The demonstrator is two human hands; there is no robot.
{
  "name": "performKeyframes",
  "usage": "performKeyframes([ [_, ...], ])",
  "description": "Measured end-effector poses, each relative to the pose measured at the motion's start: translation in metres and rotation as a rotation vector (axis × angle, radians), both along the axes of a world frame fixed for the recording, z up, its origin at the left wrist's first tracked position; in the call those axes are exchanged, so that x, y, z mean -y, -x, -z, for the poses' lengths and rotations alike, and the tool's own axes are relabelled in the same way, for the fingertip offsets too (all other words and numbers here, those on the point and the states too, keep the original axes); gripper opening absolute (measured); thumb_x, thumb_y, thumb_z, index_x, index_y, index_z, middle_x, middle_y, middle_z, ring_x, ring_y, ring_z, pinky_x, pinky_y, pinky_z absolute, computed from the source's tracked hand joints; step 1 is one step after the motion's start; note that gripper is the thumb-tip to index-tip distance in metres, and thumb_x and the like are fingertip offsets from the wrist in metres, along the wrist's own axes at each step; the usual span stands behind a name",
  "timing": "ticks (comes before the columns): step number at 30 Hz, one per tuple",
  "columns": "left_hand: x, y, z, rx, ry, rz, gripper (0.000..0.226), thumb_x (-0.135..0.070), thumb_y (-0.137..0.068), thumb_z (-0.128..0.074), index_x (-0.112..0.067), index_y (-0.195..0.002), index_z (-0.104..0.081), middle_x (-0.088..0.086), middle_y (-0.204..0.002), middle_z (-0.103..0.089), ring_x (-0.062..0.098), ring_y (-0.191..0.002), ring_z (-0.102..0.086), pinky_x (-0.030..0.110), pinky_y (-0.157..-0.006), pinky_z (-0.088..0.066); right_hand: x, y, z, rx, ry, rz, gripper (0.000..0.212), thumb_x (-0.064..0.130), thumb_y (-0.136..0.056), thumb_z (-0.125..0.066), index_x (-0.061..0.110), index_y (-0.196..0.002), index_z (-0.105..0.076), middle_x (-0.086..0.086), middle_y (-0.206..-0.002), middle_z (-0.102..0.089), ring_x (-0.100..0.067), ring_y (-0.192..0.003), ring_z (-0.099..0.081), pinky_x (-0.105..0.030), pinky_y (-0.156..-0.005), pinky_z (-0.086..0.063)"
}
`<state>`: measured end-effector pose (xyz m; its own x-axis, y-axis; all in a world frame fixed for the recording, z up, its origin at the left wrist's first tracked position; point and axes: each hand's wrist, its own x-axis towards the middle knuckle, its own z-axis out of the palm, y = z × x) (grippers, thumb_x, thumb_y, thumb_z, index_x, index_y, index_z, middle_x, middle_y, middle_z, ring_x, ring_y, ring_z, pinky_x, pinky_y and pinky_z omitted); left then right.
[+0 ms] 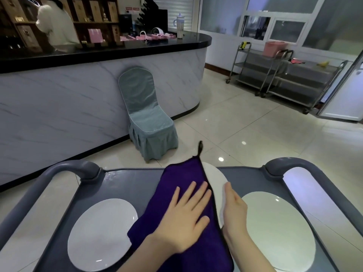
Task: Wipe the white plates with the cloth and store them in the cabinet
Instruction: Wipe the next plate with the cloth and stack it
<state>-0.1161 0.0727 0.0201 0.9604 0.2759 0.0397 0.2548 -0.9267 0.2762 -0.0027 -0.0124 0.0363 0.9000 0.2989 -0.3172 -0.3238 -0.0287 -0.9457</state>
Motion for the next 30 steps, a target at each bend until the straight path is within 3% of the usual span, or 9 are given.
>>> performKeyframes([
  [1,0.005,-0.002,-0.001,0.006,0.003,0.038,0.060,-0.046,-0.103,-0.019,-0.035,-0.154,0.013,-0.022,-0.157,0.027,0.003,-0.141,0.034,0.040,-0.117,0.020,0.001,0.003,0.001,0.022,0.011,-0.028,0.046,0.036,-0.101,-0.053,-0.008,-0.097,-0.067,-0.027,-0.098,-0.066,-0.032,-0.090,-0.066,-0.041,-0.086,-0.051],
  [3,0.004,-0.007,-0.002,0.035,-0.016,0.079,0.060,-0.046,-0.104,-0.020,-0.035,-0.154,0.011,-0.023,-0.158,0.024,0.002,-0.143,0.031,0.038,-0.116,0.020,0.003,0.010,0.006,0.009,0.021,-0.099,0.035,0.040,-0.100,-0.053,0.013,-0.100,-0.075,-0.006,-0.095,-0.075,-0.017,-0.096,-0.068,-0.038,-0.091,-0.053],
  [5,-0.005,-0.013,0.000,0.070,-0.067,0.086,0.060,-0.048,-0.104,-0.021,-0.035,-0.155,0.007,-0.021,-0.160,0.020,0.002,-0.145,0.026,0.037,-0.117,0.018,0.006,0.014,0.009,-0.035,-0.008,-0.119,0.031,0.041,-0.099,-0.054,0.020,-0.109,-0.074,0.000,-0.103,-0.076,-0.017,-0.101,-0.069,-0.039,-0.095,-0.054],
  [8,-0.026,-0.021,0.002,0.087,-0.111,0.008,0.063,-0.050,-0.102,-0.021,-0.032,-0.156,0.005,-0.018,-0.160,0.019,0.005,-0.146,0.024,0.040,-0.120,0.013,0.011,0.020,0.007,-0.046,-0.006,-0.170,0.030,0.035,-0.101,-0.053,0.016,-0.099,-0.076,-0.007,-0.091,-0.076,-0.019,-0.088,-0.070,-0.026,-0.076,-0.057],
  [10,-0.039,-0.026,0.003,0.081,-0.126,-0.078,0.064,-0.050,-0.101,-0.020,-0.030,-0.156,0.005,-0.015,-0.161,0.019,0.008,-0.148,0.022,0.044,-0.122,0.008,0.013,0.023,0.007,-0.076,-0.032,-0.156,0.036,0.033,-0.100,-0.055,0.009,-0.086,-0.077,-0.015,-0.085,-0.076,-0.024,-0.079,-0.068,-0.037,-0.076,-0.055],
  [14,-0.036,-0.026,0.019,-0.002,-0.177,-0.045,0.058,-0.049,-0.103,-0.014,-0.020,-0.153,-0.025,-0.002,-0.164,-0.005,0.020,-0.150,-0.014,0.051,-0.117,-0.026,0.010,0.012,0.004,-0.051,-0.006,-0.092,0.047,0.040,-0.099,-0.056,0.003,-0.069,-0.060,-0.013,-0.071,-0.058,-0.022,-0.068,-0.053,-0.037,-0.068,-0.046],
  [19,0.006,-0.010,0.032,0.011,-0.210,0.143,0.057,-0.050,-0.100,-0.026,-0.025,-0.150,-0.033,-0.005,-0.160,-0.028,0.020,-0.147,-0.025,0.045,-0.114,-0.010,0.013,-0.003,0.005,-0.056,-0.032,-0.059,0.042,0.040,-0.098,-0.057,0.007,-0.072,-0.058,-0.013,-0.074,-0.061,-0.023,-0.072,-0.057,-0.040,-0.072,-0.050],
  [24,-0.002,-0.008,0.008,0.102,-0.041,0.125,0.063,-0.050,-0.101,-0.024,-0.034,-0.156,0.003,-0.021,-0.160,0.018,0.004,-0.147,0.021,0.038,-0.118,0.015,0.016,0.006,0.004,-0.014,-0.030,-0.126,0.042,0.037,-0.100,-0.053,0.004,-0.079,-0.069,-0.011,-0.076,-0.070,-0.020,-0.072,-0.062,-0.035,-0.070,-0.050],
  [30,-0.005,-0.017,0.002,0.098,-0.065,-0.056,0.063,-0.050,-0.100,-0.019,-0.031,-0.156,0.005,-0.016,-0.161,0.021,0.007,-0.147,0.023,0.045,-0.120,0.008,0.012,0.000,0.000,0.088,0.032,-0.148,0.054,0.036,-0.100,-0.053,-0.014,-0.079,-0.058,-0.016,-0.071,-0.056,-0.021,-0.068,-0.049,-0.028,-0.060,-0.043],
])
